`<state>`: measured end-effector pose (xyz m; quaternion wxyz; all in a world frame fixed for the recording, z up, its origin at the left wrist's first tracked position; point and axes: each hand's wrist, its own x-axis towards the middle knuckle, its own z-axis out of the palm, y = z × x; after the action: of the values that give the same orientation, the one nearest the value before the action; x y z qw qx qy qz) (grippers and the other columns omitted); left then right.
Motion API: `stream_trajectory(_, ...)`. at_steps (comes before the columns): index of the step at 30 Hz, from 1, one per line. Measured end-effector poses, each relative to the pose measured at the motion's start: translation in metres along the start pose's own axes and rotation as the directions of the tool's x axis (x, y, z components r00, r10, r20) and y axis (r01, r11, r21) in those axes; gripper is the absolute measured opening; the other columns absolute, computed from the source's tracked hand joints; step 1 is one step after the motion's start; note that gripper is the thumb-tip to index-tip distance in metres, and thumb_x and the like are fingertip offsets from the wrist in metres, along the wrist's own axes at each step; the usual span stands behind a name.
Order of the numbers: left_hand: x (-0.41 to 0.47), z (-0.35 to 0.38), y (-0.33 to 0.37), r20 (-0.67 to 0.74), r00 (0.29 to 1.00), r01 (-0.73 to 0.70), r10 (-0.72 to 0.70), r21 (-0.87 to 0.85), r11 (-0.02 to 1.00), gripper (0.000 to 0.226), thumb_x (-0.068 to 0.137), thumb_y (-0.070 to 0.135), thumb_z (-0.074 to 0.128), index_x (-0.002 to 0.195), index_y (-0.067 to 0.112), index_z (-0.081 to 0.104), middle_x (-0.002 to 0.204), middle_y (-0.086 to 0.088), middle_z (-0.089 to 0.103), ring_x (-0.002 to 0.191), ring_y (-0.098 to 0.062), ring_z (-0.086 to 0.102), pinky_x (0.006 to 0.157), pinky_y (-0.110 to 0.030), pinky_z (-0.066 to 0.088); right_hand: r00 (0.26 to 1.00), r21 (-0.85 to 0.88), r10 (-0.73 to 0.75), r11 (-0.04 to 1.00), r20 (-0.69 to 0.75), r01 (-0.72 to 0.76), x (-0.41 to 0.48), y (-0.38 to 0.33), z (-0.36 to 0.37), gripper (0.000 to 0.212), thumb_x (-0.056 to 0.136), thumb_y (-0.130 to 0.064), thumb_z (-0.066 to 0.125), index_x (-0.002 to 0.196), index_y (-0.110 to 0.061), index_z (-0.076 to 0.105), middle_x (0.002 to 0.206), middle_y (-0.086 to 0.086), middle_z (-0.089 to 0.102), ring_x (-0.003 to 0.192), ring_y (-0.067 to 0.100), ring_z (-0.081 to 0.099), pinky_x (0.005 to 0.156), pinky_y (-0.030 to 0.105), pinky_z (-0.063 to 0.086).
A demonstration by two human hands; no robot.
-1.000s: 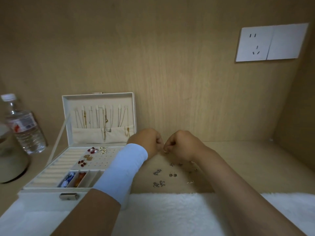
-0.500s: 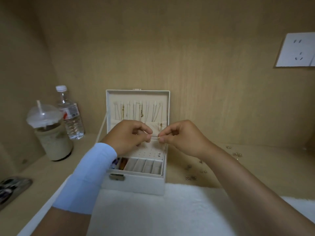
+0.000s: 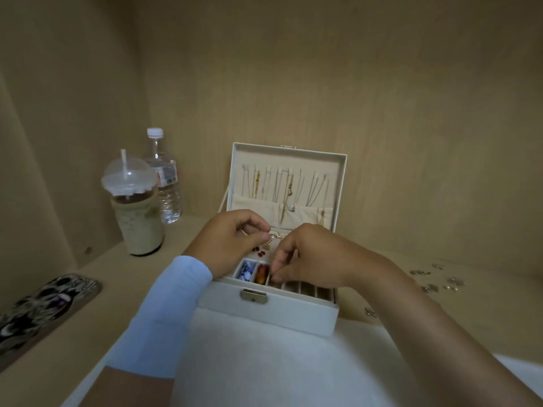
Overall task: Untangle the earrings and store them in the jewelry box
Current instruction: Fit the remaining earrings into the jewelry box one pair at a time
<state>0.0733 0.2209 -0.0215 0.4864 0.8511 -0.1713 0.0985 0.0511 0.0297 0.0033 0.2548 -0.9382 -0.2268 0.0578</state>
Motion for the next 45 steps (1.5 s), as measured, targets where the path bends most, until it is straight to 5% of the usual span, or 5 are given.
stream_trajectory(6,0.001,-0.001,-0.005,0.037,0.999,-0.015,0.015,-0.011,1.000,0.009,0.083,0.019,0.076,0.080,0.027,0.075,0.074,0.013,0.071,0.073,-0.004,0.063,0.080,-0.032,0.056,0.996,0.097,-0.017,0.995,0.086,0.009,-0.003,0.004,-0.002,0.010,0.089,-0.024,0.075,0.096,-0.027,0.081,0.086,-0.016,0.075,0.074,-0.008,0.063,0.073,0.013,0.047)
stream_trajectory(11,-0.003,0.004,-0.001,0.065,0.998,-0.008,0.013,-0.067,0.998,0.008,0.082,0.018,0.078,0.081,0.026,0.075,0.076,0.007,0.073,0.077,-0.010,0.069,0.082,-0.034,0.058,0.976,0.316,0.047,0.949,-0.212,0.023,-0.001,0.008,-0.009,0.008,0.083,-0.026,0.081,0.089,-0.021,0.080,0.076,-0.009,0.073,0.059,-0.006,0.057,0.063,0.013,0.044)
stream_trajectory(17,-0.005,0.009,0.001,0.083,0.996,0.031,-0.023,-0.102,0.994,0.006,0.083,0.017,0.076,0.082,0.022,0.076,0.080,0.004,0.076,0.082,-0.011,0.071,0.087,-0.037,0.058,0.969,0.474,0.118,0.881,-0.218,-0.001,-0.001,0.011,-0.005,0.014,0.078,-0.011,0.084,0.091,-0.007,0.079,0.057,-0.010,0.069,0.042,-0.005,0.054,0.046,0.004,0.038)
stream_trajectory(32,-0.011,0.007,-0.005,0.145,0.988,-0.112,0.061,0.381,0.918,0.009,0.084,0.034,0.068,0.088,0.041,0.073,0.096,0.018,0.061,0.106,-0.009,0.052,0.096,-0.036,0.047,0.995,0.122,0.025,0.992,-0.099,-0.013,-0.001,0.021,-0.001,0.009,0.090,-0.027,0.073,0.095,-0.030,0.081,0.091,-0.017,0.075,0.089,-0.001,0.066,0.080,0.018,0.050)
stream_trajectory(45,0.006,0.091,0.077,0.330,0.937,-0.250,0.119,0.392,0.885,0.012,0.085,0.037,0.066,0.095,0.034,0.073,0.094,0.020,0.064,0.085,0.004,0.055,0.084,-0.022,0.047,0.971,0.008,0.230,0.973,-0.066,-0.230,-0.078,0.113,-0.047,0.018,0.081,-0.015,0.074,0.083,-0.032,0.078,0.083,-0.015,0.075,0.069,-0.004,0.064,0.067,0.019,0.049)
